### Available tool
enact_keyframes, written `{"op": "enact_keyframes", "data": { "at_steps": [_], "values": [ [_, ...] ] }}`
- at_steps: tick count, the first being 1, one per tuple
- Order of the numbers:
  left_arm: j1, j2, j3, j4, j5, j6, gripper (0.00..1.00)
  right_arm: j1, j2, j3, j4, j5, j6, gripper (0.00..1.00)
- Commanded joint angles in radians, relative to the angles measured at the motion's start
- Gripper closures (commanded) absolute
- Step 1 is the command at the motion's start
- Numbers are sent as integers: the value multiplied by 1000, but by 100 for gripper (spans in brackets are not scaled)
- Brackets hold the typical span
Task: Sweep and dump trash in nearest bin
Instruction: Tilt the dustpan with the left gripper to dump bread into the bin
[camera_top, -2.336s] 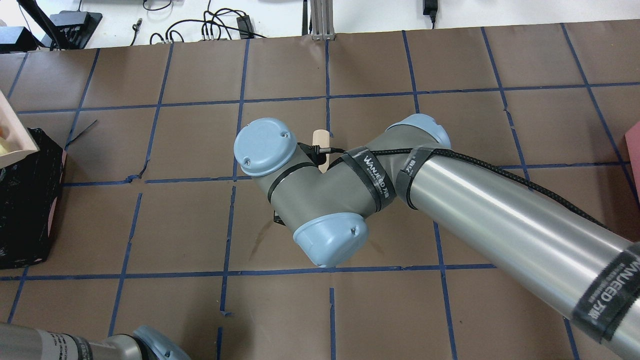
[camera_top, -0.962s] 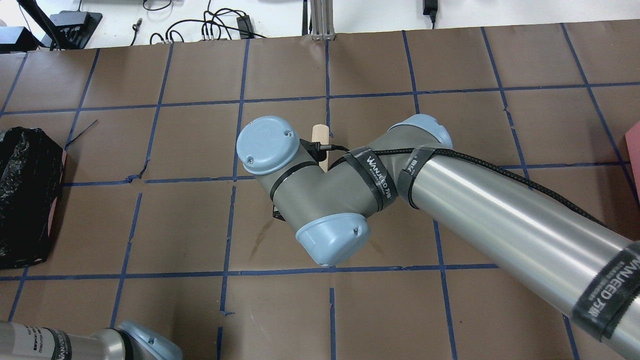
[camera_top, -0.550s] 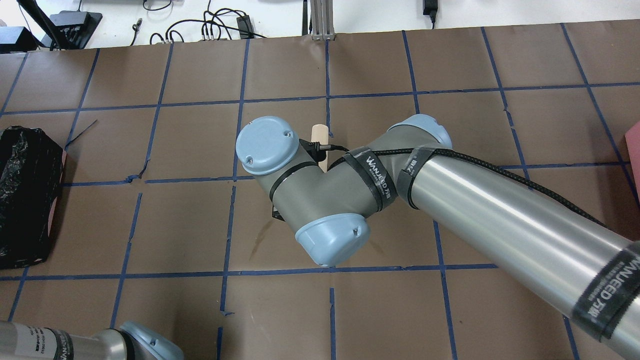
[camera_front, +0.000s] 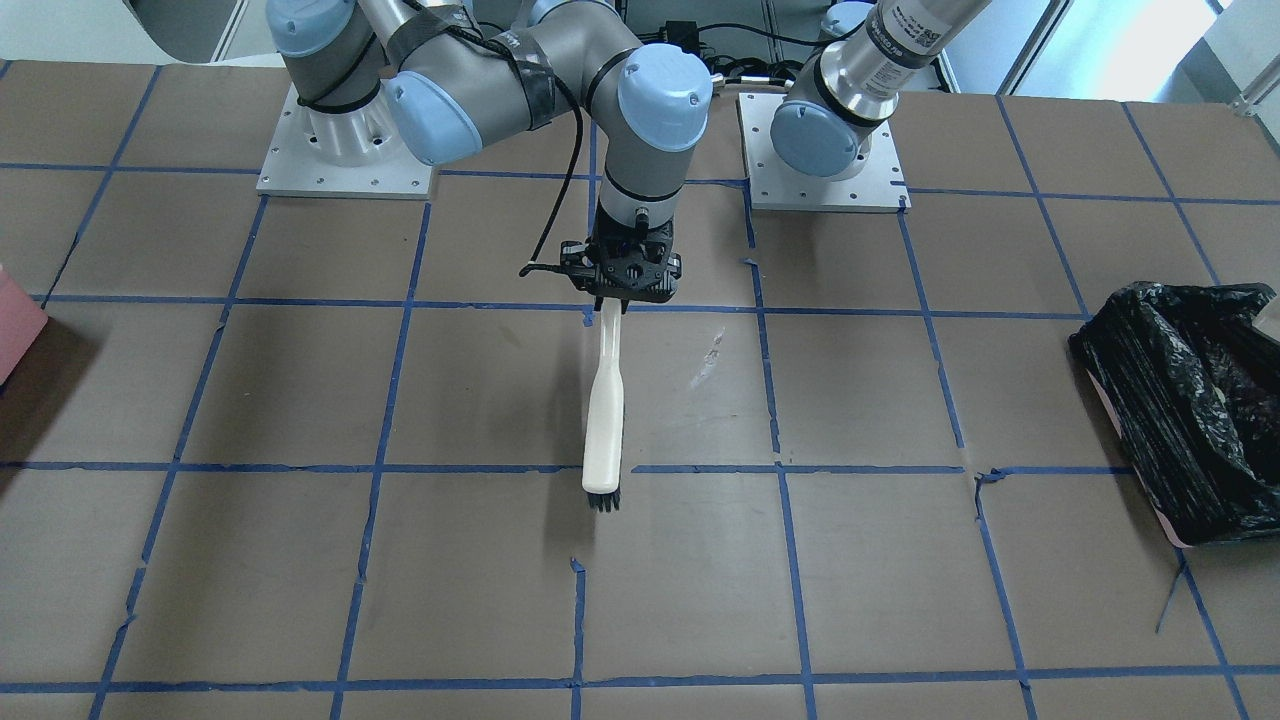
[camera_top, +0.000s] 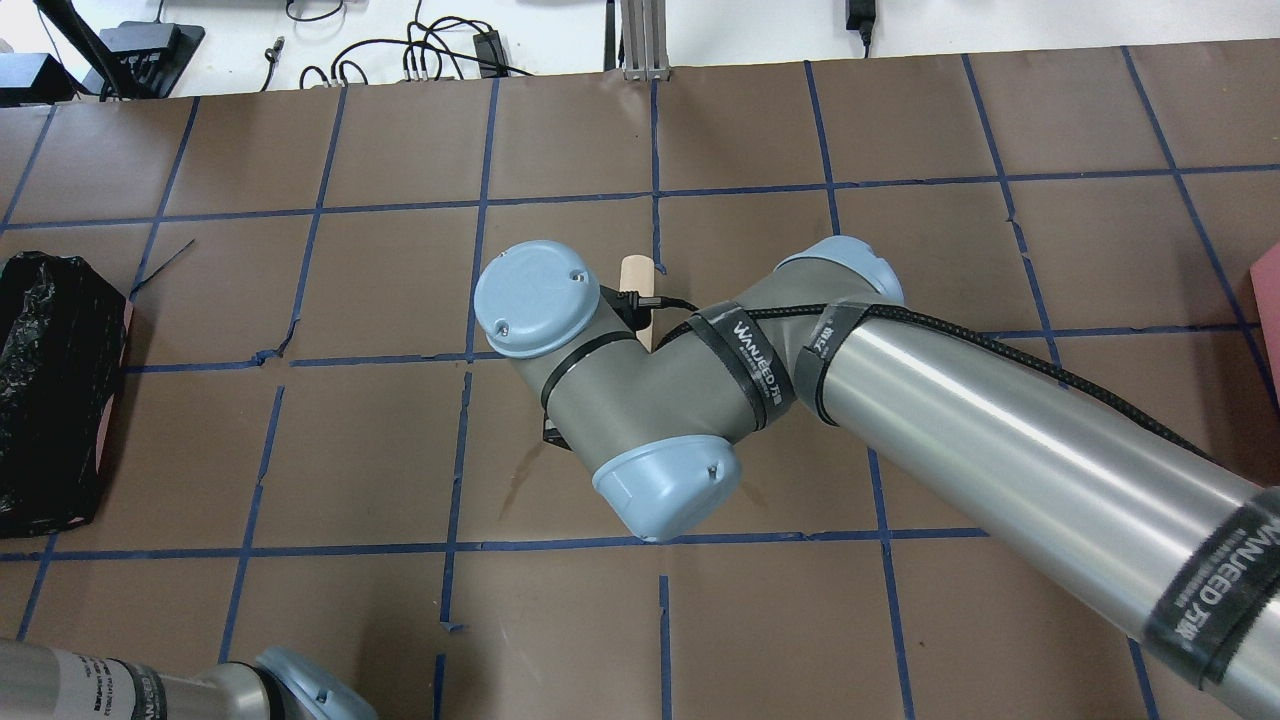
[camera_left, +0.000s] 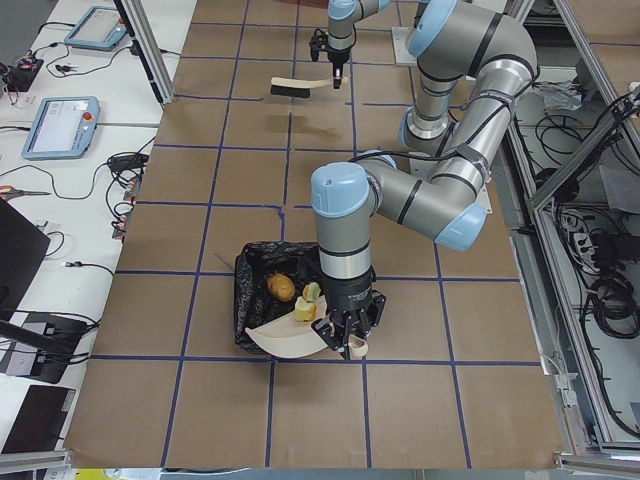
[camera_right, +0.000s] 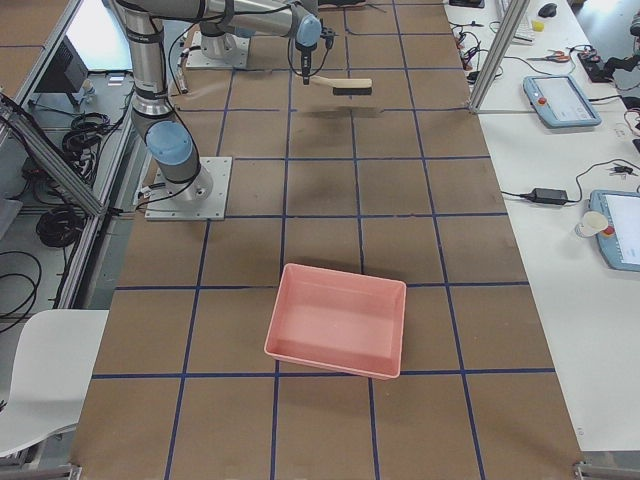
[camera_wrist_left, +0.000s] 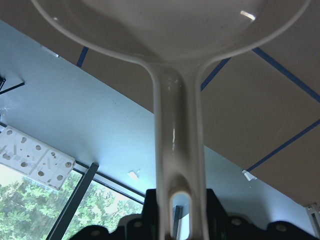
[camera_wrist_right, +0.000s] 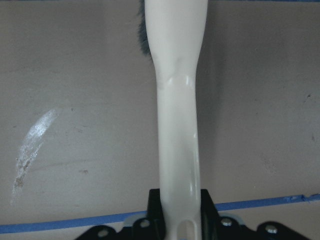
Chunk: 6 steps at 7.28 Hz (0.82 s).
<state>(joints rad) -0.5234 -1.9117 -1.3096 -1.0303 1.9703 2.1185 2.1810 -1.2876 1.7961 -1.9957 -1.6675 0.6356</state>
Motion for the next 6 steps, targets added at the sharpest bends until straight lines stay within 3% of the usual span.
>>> {"op": "enact_keyframes", "data": {
  "at_steps": [1, 3, 6],
  "values": [
    [-24, 16, -55, 90, 51, 40, 100, 8, -2, 44, -15, -9, -4, 95],
    [-33, 17, -74, 169, 61, 84, 100, 22, -4, 69, -20, -15, 22, 94],
    [-47, 22, -71, 179, 90, 86, 100, 42, -15, 112, -23, -18, 27, 94]
  ]
}}
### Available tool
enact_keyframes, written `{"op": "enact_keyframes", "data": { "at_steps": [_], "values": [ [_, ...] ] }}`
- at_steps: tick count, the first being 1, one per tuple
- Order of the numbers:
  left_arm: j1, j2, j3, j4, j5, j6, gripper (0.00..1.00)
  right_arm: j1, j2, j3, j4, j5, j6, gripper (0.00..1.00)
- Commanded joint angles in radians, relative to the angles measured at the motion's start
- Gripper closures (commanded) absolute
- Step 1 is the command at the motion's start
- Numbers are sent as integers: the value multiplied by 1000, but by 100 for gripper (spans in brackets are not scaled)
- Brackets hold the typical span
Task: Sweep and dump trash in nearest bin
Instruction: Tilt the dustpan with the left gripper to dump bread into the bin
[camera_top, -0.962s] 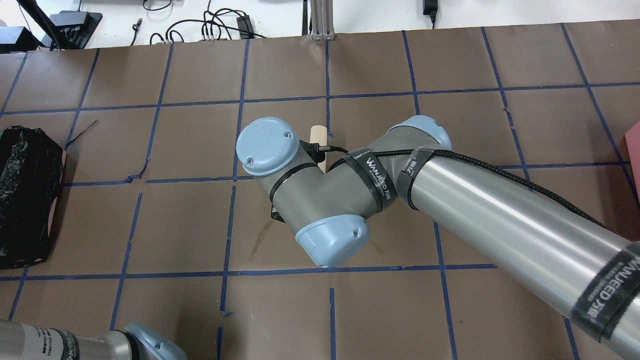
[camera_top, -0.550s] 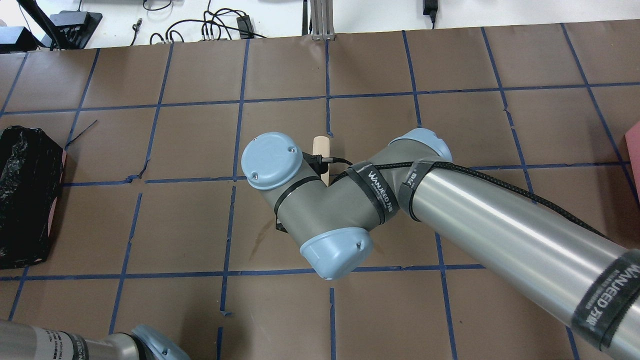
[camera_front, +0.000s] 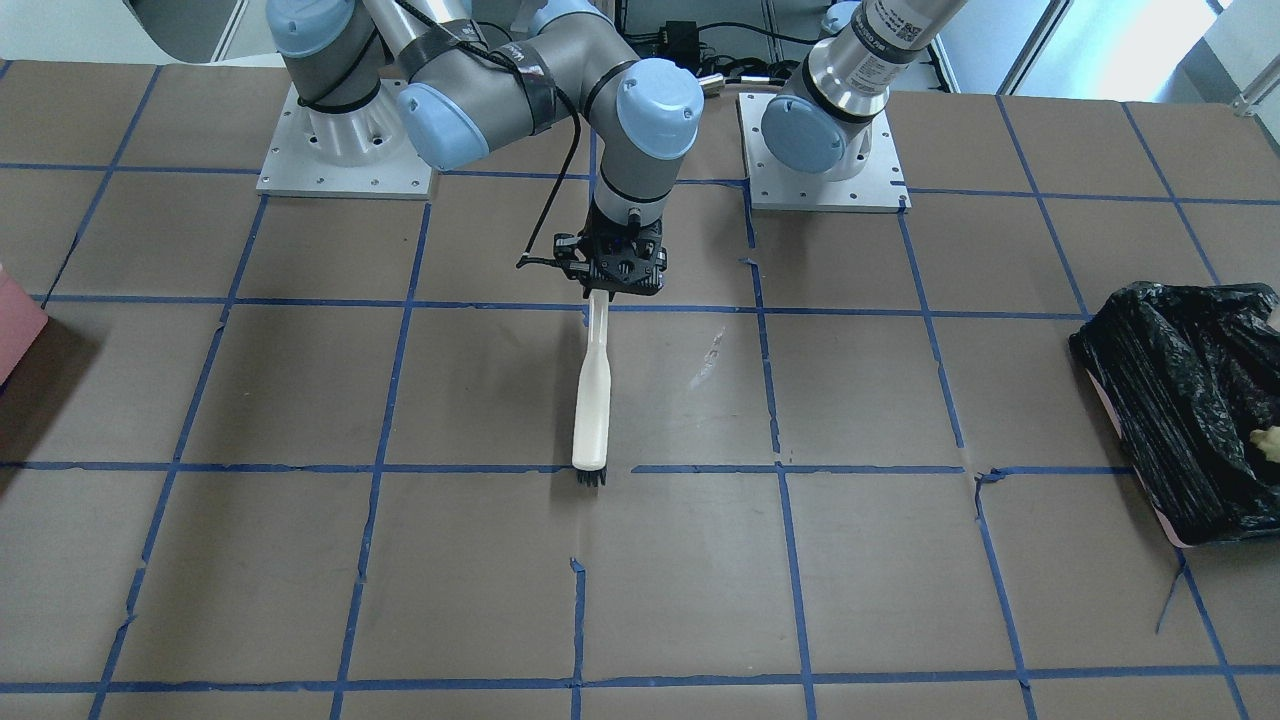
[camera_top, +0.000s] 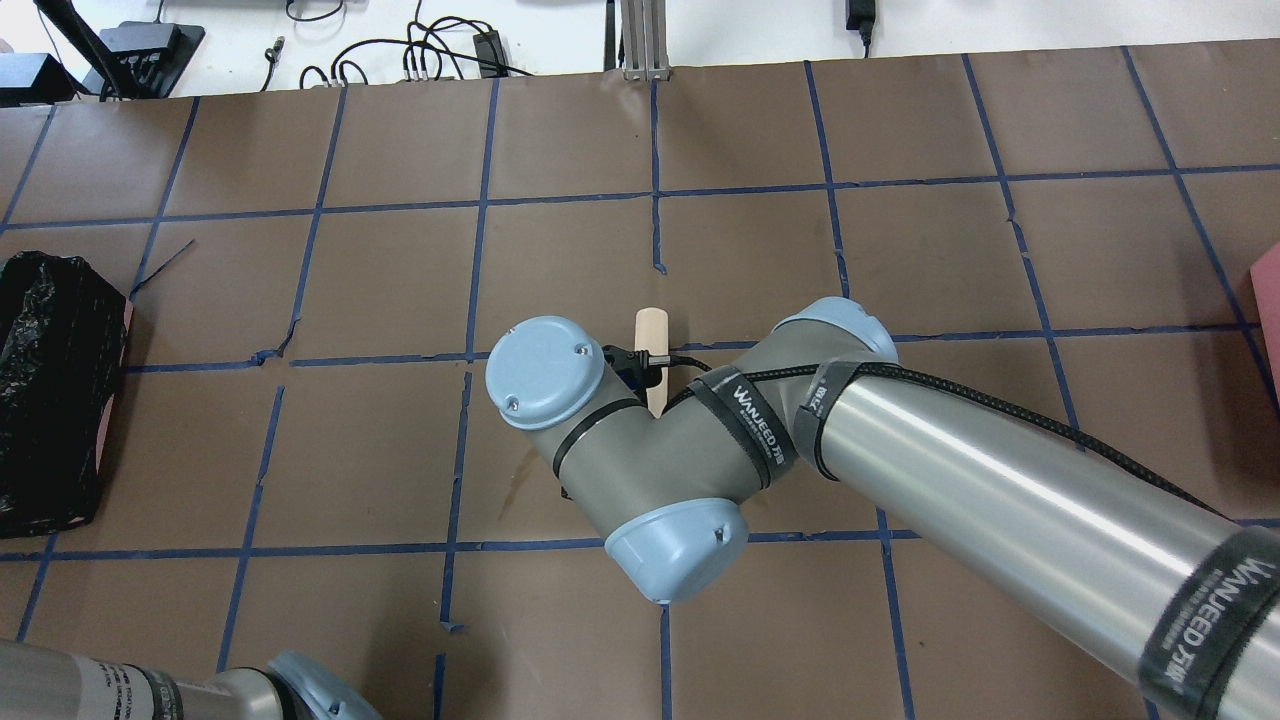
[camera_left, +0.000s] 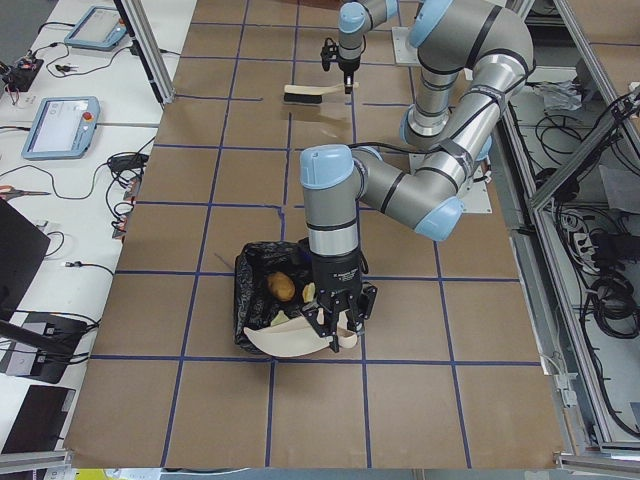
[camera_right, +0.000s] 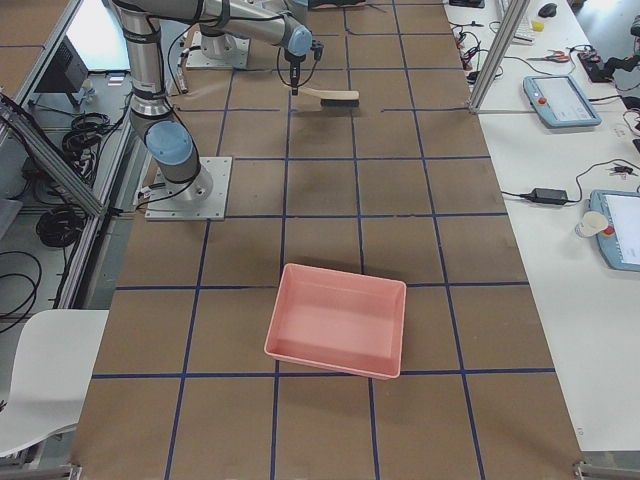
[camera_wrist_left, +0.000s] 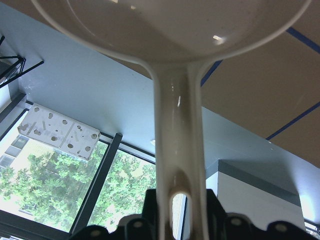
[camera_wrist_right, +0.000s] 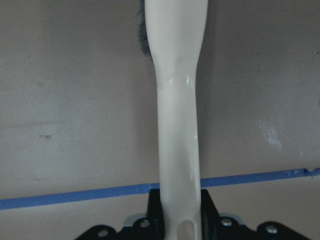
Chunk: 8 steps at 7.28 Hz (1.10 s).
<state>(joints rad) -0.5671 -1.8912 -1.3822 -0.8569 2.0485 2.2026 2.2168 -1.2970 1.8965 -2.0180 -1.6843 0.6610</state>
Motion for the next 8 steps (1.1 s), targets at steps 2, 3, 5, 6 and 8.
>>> {"op": "enact_keyframes", "data": {
  "at_steps": [2, 3, 5, 6, 8],
  "values": [
    [-5, 10, 3, 7, 22, 2, 100, 6, -7, 18, -1, 1, 2, 93],
    [-5, 7, 2, 6, 24, 2, 100, 6, -5, 21, 1, 12, 2, 92],
    [-5, 11, 0, 4, 22, 3, 100, 4, 1, 19, 1, 11, 2, 79],
    [-5, 11, 2, 4, 22, 17, 100, 4, 7, 19, 1, 14, 2, 74],
    [-5, 12, 2, -2, 22, 23, 100, 4, 8, 19, -1, 14, 2, 64]
  ]
}}
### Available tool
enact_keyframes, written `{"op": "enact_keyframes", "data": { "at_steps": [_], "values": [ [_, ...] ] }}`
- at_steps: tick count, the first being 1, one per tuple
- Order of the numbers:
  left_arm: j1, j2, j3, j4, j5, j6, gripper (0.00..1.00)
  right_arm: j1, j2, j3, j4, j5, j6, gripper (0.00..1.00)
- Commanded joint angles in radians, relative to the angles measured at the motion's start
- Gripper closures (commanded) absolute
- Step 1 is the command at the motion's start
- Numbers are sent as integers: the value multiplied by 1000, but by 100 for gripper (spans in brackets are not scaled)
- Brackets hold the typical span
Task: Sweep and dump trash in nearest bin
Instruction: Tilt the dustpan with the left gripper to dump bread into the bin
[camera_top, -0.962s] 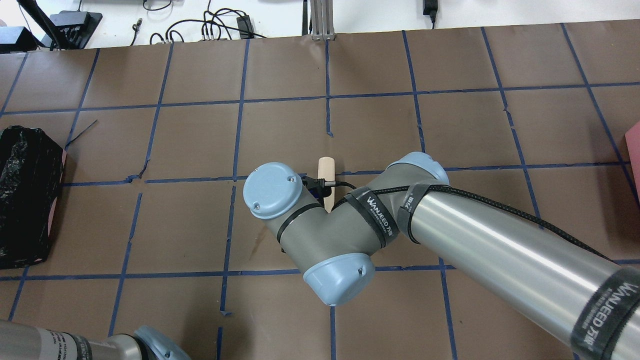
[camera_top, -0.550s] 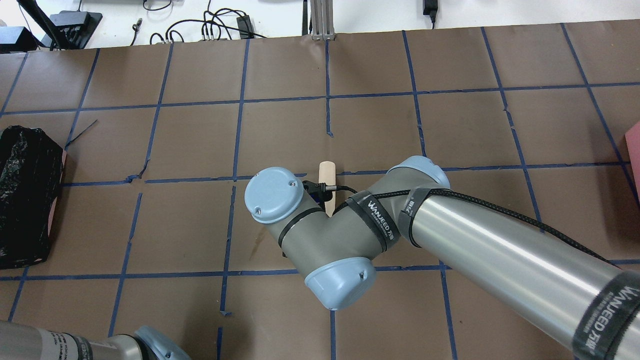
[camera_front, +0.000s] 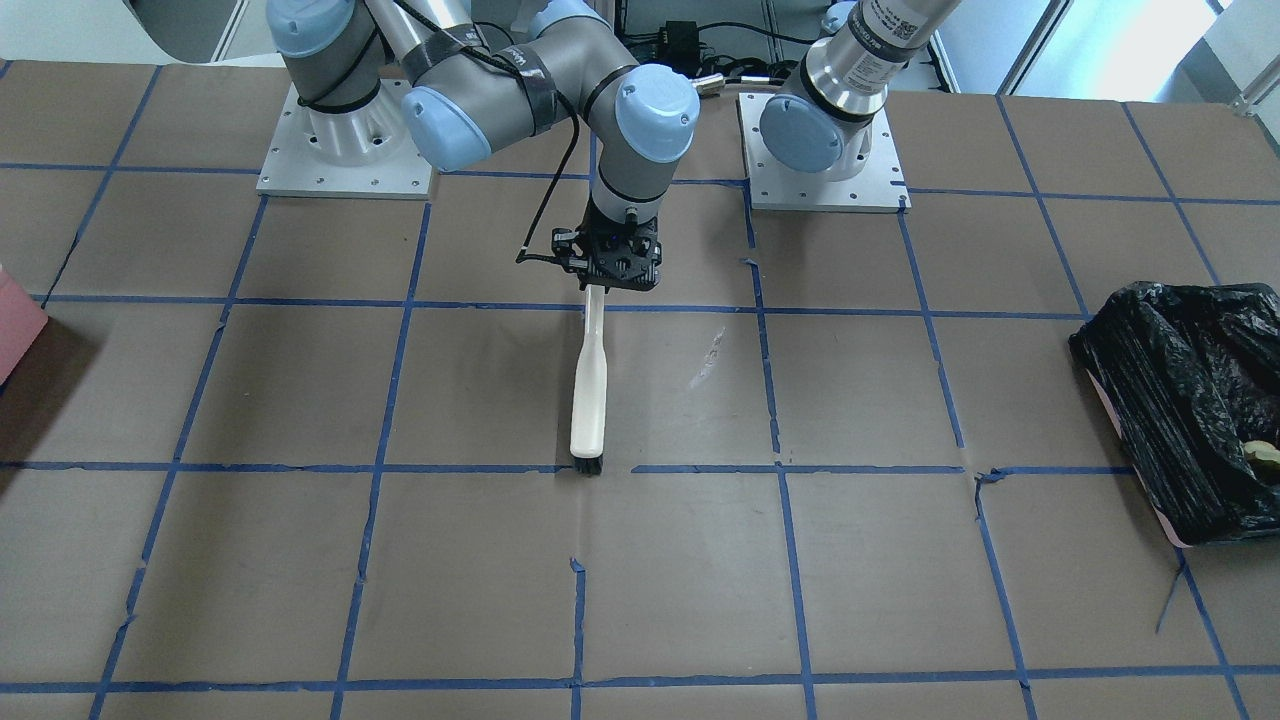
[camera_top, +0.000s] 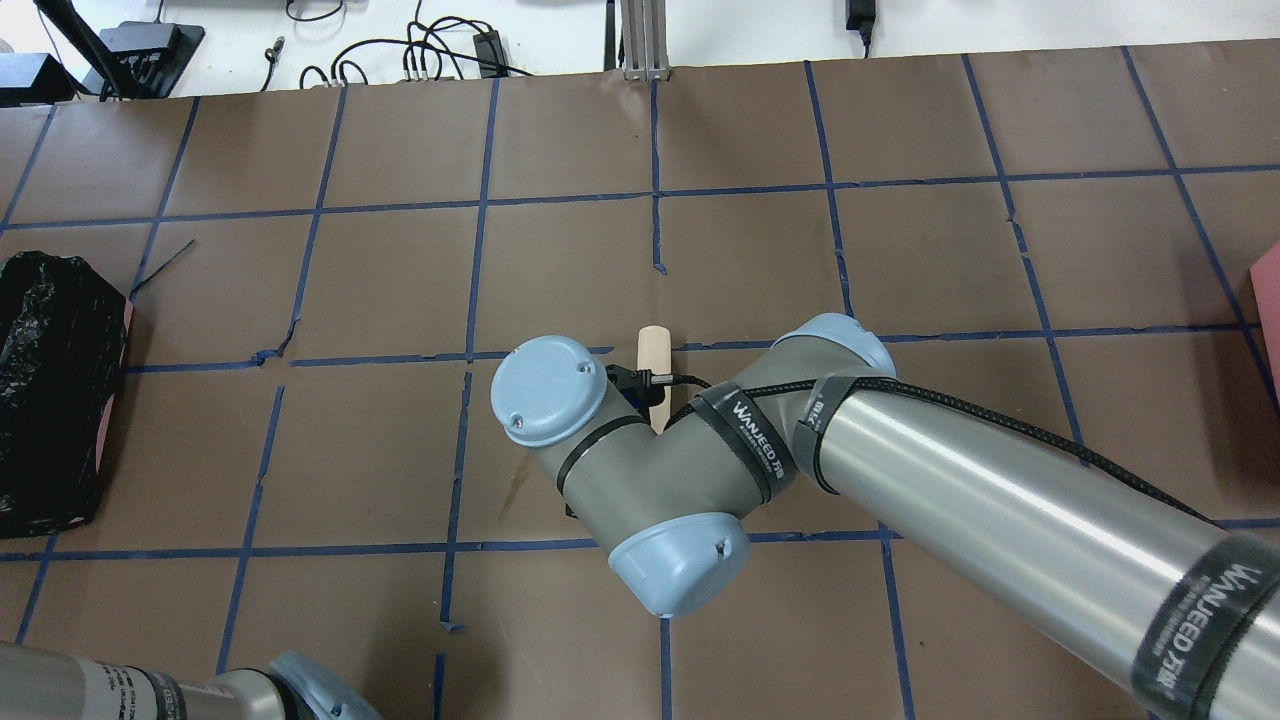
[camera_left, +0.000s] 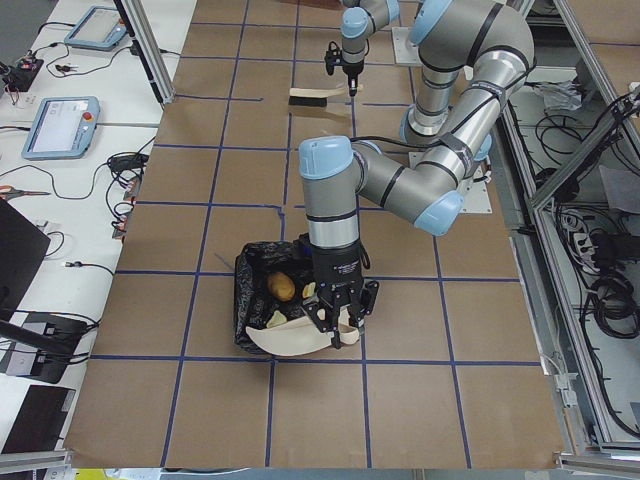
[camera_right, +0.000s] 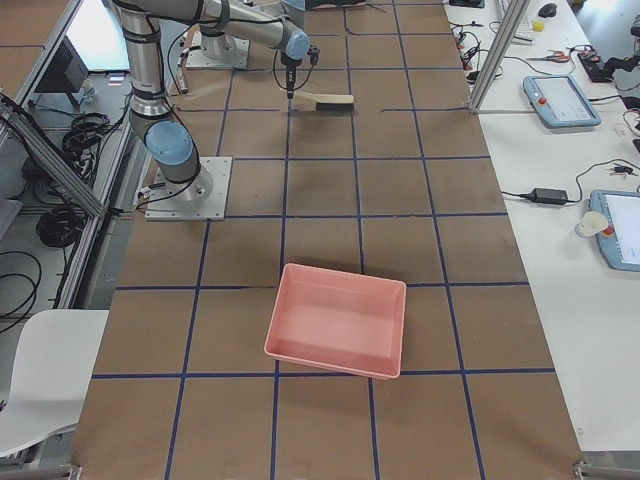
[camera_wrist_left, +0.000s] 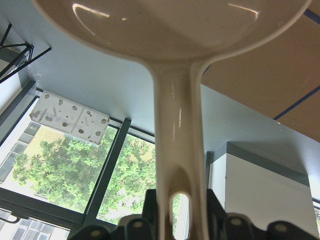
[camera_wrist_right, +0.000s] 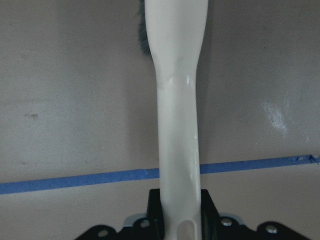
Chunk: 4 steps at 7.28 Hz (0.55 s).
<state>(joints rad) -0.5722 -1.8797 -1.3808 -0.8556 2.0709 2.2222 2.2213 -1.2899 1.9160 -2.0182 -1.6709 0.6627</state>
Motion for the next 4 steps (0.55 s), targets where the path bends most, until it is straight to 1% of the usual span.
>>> {"op": "enact_keyframes", "data": {
  "at_steps": [1, 2, 3, 4],
  "values": [
    [0, -2, 2, 0, 0, 4, 100, -2, 1, 0, -1, 0, -2, 43],
    [0, 1, 2, 1, 0, 2, 100, -2, 1, -2, 1, 2, 0, 5],
    [0, 1, 2, 1, 0, 2, 100, -2, 0, -2, 3, 3, 0, 1],
    [0, -1, 2, 1, 0, 2, 100, -2, 0, -6, 4, 3, 0, 1]
  ]
}}
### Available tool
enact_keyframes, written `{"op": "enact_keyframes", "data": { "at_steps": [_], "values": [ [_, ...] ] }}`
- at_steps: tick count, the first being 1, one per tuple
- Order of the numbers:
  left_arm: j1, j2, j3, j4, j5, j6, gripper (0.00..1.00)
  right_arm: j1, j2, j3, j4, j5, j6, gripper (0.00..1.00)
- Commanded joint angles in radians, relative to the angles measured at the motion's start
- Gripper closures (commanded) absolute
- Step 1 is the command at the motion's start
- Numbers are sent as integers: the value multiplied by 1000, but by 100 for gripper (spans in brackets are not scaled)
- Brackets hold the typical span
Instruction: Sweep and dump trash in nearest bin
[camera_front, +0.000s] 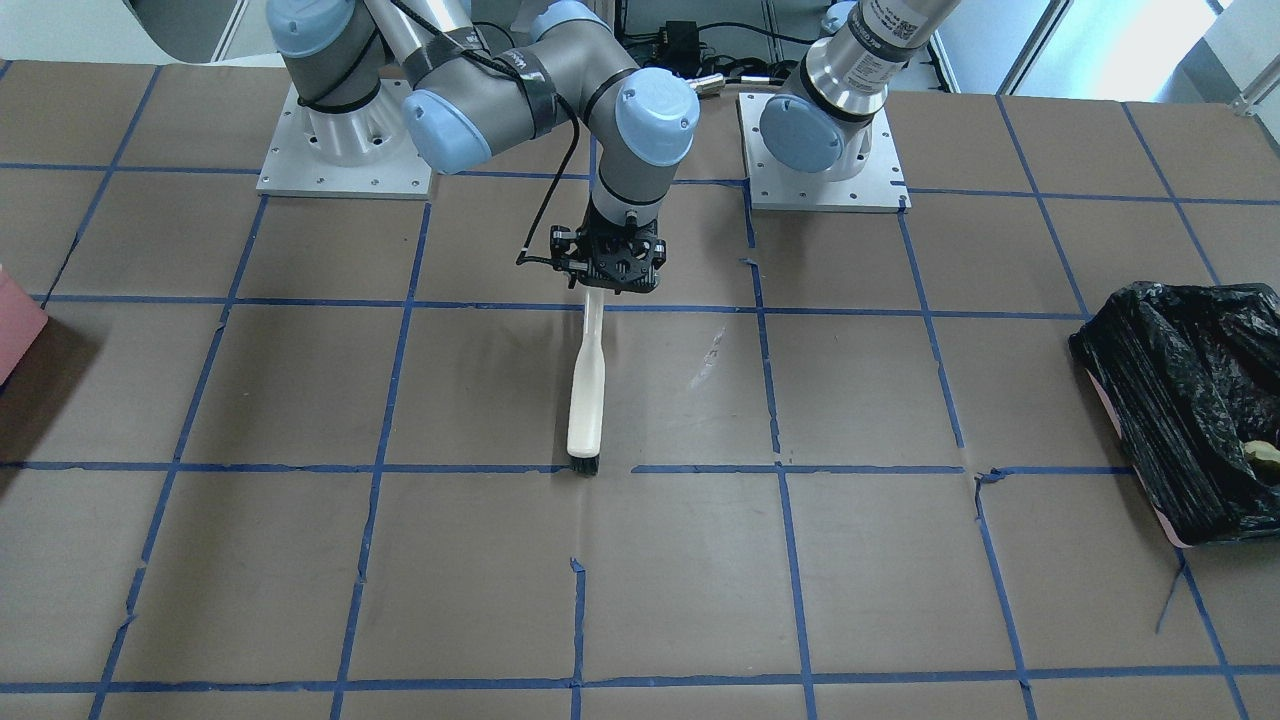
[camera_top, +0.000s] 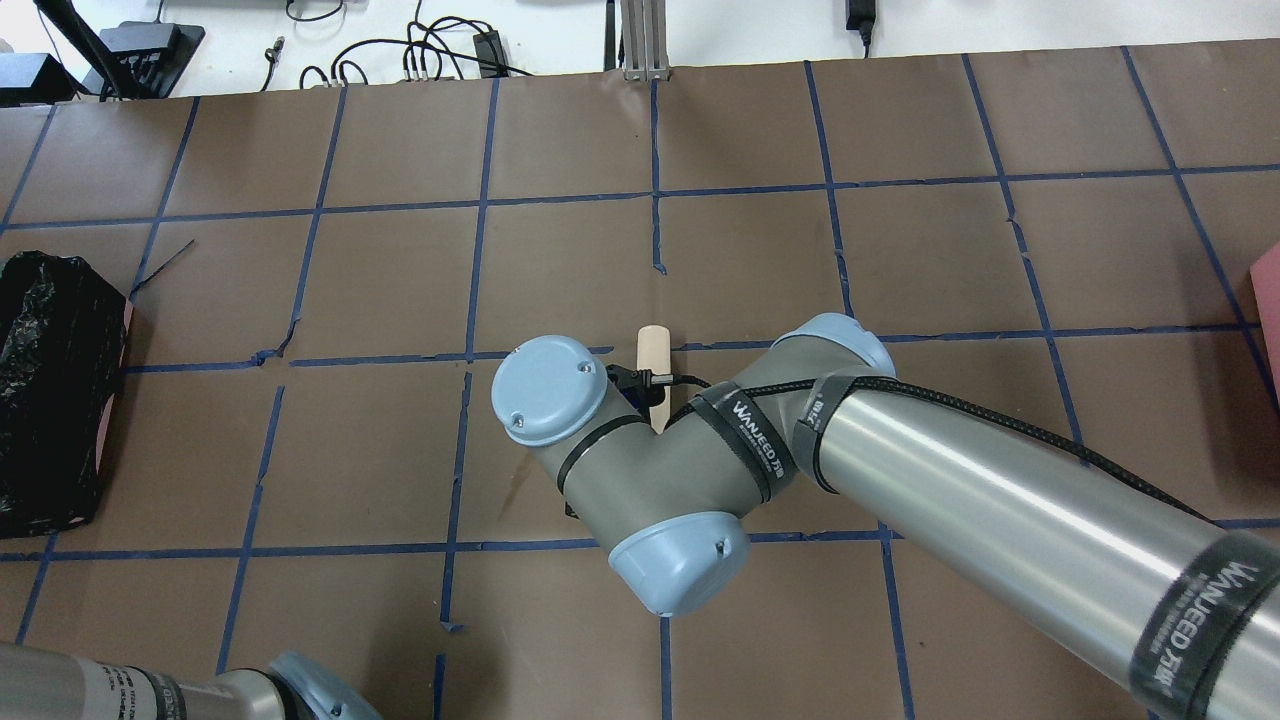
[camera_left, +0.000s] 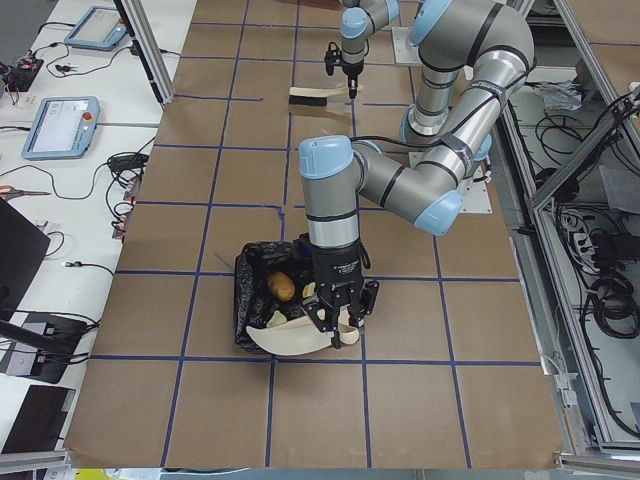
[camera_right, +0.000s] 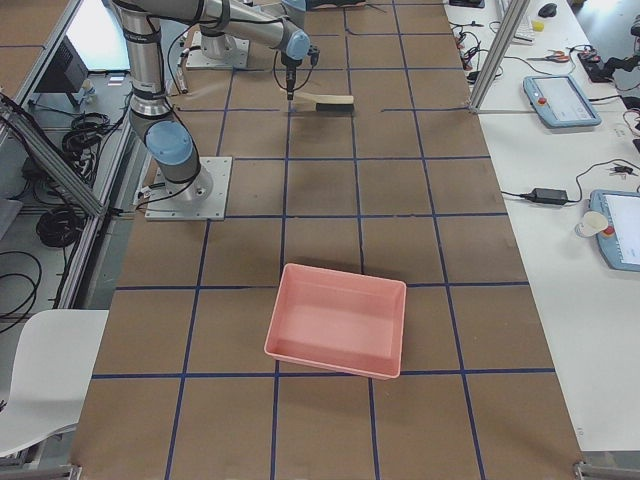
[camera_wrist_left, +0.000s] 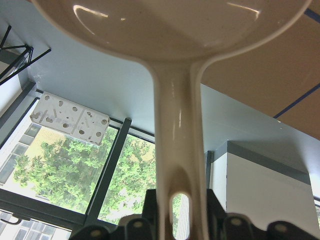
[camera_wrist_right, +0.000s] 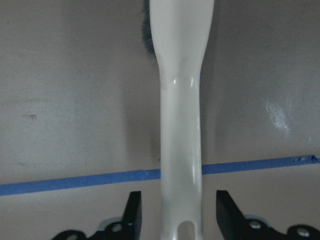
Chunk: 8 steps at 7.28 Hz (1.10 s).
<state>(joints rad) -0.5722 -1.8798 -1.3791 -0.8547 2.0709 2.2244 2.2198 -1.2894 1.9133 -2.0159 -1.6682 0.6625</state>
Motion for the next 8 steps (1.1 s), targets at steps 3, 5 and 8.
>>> {"op": "enact_keyframes", "data": {
  "at_steps": [3, 5, 8],
  "values": [
    [-5, 19, 17, -7, 5, -3, 100, -47, -14, -127, 37, -1, -4, 0],
    [-69, 53, 2, -35, 6, -29, 100, -89, -48, -194, 112, -1, -11, 0],
    [-191, 68, 2, -188, -6, -242, 100, -152, -140, -194, 183, -1, -38, 0]
  ]
}}
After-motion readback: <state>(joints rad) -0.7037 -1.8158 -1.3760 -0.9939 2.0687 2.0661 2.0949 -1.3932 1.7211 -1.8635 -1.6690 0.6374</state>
